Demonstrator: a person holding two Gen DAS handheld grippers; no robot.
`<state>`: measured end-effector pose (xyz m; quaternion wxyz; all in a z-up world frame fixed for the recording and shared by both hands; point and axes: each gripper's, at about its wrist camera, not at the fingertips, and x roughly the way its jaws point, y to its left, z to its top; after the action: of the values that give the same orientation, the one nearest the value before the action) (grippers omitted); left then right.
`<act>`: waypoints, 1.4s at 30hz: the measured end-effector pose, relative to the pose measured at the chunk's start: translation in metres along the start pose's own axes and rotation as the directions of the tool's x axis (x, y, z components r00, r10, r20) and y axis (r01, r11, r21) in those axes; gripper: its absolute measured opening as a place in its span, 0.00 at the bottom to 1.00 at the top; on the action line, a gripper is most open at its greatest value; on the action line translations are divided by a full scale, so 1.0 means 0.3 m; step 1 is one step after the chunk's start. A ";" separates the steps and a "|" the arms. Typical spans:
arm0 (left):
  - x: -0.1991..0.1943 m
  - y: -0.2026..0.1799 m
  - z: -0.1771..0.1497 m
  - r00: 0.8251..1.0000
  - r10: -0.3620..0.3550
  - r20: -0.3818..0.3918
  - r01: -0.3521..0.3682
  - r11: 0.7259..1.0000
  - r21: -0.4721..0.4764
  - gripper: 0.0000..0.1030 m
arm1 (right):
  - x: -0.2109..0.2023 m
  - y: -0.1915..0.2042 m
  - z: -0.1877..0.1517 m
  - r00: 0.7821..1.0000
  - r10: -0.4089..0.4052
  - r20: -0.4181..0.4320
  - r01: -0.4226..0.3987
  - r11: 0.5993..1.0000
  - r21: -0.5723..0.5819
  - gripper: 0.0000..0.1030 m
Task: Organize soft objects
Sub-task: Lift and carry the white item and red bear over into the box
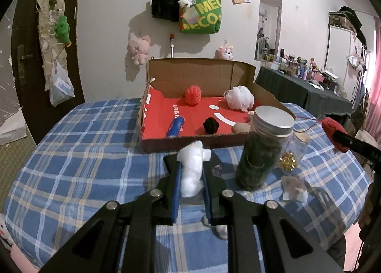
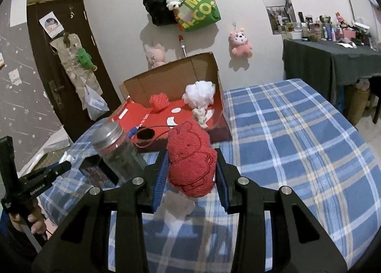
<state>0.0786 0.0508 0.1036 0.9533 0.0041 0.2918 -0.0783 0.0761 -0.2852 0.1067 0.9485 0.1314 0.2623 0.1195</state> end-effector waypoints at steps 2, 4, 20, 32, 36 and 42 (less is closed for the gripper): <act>0.014 0.006 0.016 1.000 -0.004 -0.006 0.004 1.000 0.002 0.17 | 0.012 0.000 0.017 1.000 0.002 -0.001 -0.002 1.000 -0.003 0.34; 0.032 0.008 0.034 1.000 -0.010 -0.016 0.010 1.000 0.003 0.17 | 0.026 0.003 0.035 1.000 0.002 0.000 -0.002 1.000 -0.008 0.34; 0.144 0.023 0.167 0.997 -0.049 -0.064 0.050 0.999 0.018 0.17 | 0.154 0.015 0.140 0.999 0.018 -0.051 -0.020 0.999 -0.037 0.35; 0.240 0.013 0.251 0.980 -0.135 -0.148 0.145 0.988 0.056 0.17 | 0.279 0.031 0.226 0.990 0.045 -0.132 -0.059 0.993 -0.100 0.35; 0.270 -0.002 0.282 0.975 -0.147 -0.166 0.163 0.983 0.089 0.17 | 0.342 0.039 0.270 0.979 0.085 -0.187 -0.106 0.989 -0.103 0.35; 0.352 -0.031 0.353 0.967 -0.165 -0.192 0.195 0.970 0.147 0.17 | 0.451 0.080 0.341 0.964 0.083 -0.255 -0.130 0.976 -0.174 0.35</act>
<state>0.2224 0.0205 0.1330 0.9086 0.0635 0.3677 -0.1879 0.2393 -0.2417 0.1357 0.9091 0.0386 0.3577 0.2102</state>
